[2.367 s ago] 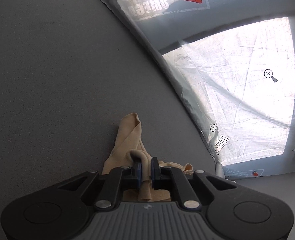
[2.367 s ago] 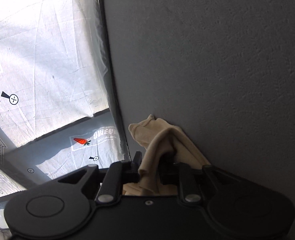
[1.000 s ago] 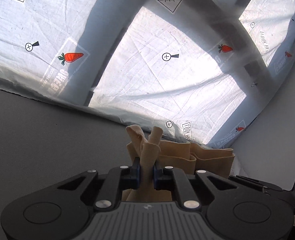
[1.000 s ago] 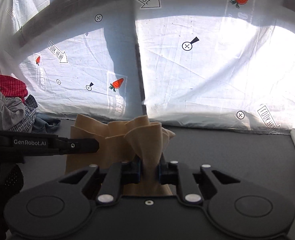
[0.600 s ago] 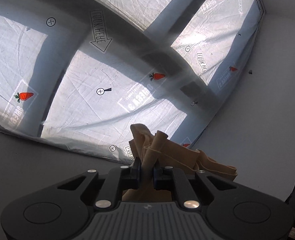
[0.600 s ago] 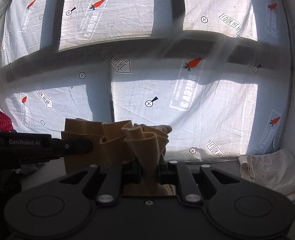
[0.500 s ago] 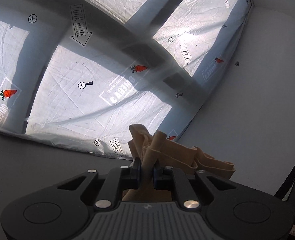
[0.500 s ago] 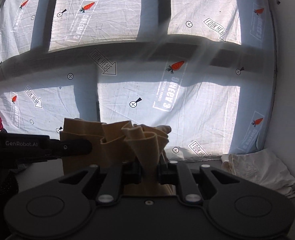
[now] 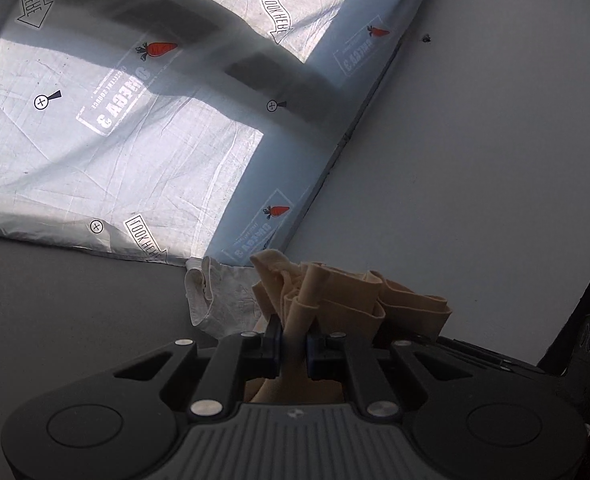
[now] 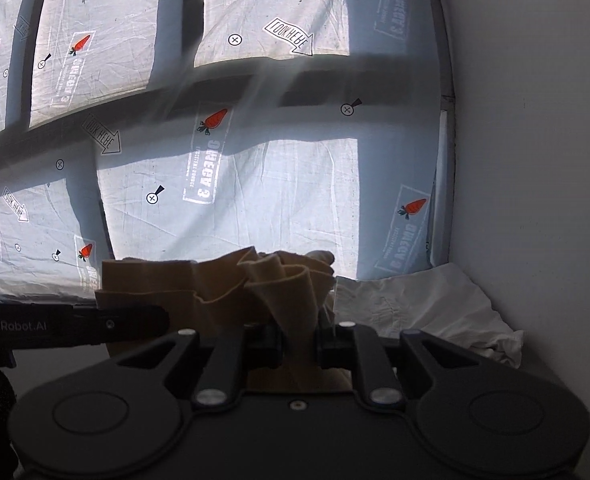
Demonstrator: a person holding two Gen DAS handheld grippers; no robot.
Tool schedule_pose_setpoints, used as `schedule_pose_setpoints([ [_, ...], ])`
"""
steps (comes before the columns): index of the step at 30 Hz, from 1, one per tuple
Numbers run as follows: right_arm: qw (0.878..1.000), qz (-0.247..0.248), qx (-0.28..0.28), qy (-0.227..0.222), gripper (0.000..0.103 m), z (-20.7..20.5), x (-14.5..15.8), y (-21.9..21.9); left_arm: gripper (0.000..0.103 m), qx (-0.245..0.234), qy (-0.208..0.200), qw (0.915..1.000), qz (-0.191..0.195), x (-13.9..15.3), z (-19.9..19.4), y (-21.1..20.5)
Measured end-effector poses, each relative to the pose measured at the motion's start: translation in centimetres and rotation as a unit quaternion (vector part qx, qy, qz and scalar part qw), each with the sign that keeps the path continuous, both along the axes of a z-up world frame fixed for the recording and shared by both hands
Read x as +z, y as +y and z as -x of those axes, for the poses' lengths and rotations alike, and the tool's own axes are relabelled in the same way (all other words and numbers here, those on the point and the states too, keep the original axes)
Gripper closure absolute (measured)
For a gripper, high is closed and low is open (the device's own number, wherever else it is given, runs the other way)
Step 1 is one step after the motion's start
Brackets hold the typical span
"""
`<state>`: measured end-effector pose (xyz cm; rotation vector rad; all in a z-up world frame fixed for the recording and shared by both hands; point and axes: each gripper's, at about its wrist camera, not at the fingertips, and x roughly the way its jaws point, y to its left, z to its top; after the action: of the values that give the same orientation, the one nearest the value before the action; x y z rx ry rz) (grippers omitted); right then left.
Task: Fold clothes
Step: 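Carry the bundle with both grippers onto the white folded garment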
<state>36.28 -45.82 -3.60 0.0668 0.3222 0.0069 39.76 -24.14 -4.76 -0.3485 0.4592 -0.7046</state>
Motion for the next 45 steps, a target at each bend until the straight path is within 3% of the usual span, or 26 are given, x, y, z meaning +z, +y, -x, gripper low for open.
schedule_pose_setpoints([
  [7, 1.000, 0.004, -0.010, 0.012, 0.088, -3.0, 0.1, -11.1, 0.091, -0.002, 0.018, 0.9998, -0.009, 0.2, -3.1, -11.4],
  [11, 0.999, -0.021, -0.037, 0.005, 0.088, -5.5, 0.1, -16.2, 0.091, -0.031, -0.002, 0.9992, -0.027, 0.4, -5.6, -16.1],
  [20, 0.999, -0.022, -0.038, 0.006, 0.087, -16.7, -1.2, -23.6, 0.091, -0.036, 0.015, 0.9990, -0.020, -1.1, -18.1, -22.4],
  [24, 0.999, -0.024, -0.033, 0.019, 0.085, -23.8, -2.8, -25.4, 0.091, -0.013, 0.042, 0.9988, -0.020, -3.0, -25.9, -23.8],
  [26, 0.998, -0.010, -0.054, 0.016, 0.068, -26.8, -4.2, -25.5, 0.083, 0.029, 0.064, 0.9968, -0.039, -5.0, -29.6, -24.0],
  [27, 0.997, 0.002, -0.072, 0.011, 0.049, -28.0, -5.0, -25.4, 0.082, 0.064, 0.080, 0.9930, -0.058, -6.4, -31.7, -24.1],
  [29, 0.996, 0.023, -0.083, 0.028, 0.053, -30.0, -6.5, -25.3, 0.083, 0.109, 0.131, 0.9818, -0.084, -9.2, -35.5, -23.6],
  [31, 0.997, 0.005, -0.065, 0.041, 0.060, -30.8, -8.0, -25.4, 0.083, 0.120, 0.154, 0.9766, -0.091, -11.5, -37.5, -22.8],
  [34, 0.995, -0.025, -0.030, 0.087, 0.062, -32.1, -10.9, -25.2, 0.082, 0.128, 0.176, 0.9703, -0.106, -13.9, -39.0, -22.1],
  [38, 0.982, -0.043, -0.048, 0.176, 0.062, -34.4, -16.2, -24.5, 0.081, 0.122, 0.195, 0.9683, -0.097, -15.6, -38.5, -20.9],
  [40, 0.983, -0.032, -0.054, 0.170, 0.060, -33.9, -15.2, -24.1, 0.079, 0.112, 0.181, 0.9704, -0.114, -14.9, -37.5, -20.7],
  [42, 0.985, -0.025, -0.065, 0.155, 0.050, -32.8, -13.7, -23.6, 0.071, 0.109, 0.159, 0.9727, -0.129, -13.6, -35.9, -20.1],
  [44, 0.987, -0.016, -0.074, 0.140, 0.049, -31.6, -12.2, -23.0, 0.062, 0.111, 0.129, 0.9761, -0.135, -12.0, -33.7, -19.1],
  [45, 0.988, -0.010, -0.078, 0.133, 0.043, -30.8, -11.3, -22.6, 0.060, 0.115, 0.114, 0.9774, -0.136, -11.0, -32.4, -18.5],
])
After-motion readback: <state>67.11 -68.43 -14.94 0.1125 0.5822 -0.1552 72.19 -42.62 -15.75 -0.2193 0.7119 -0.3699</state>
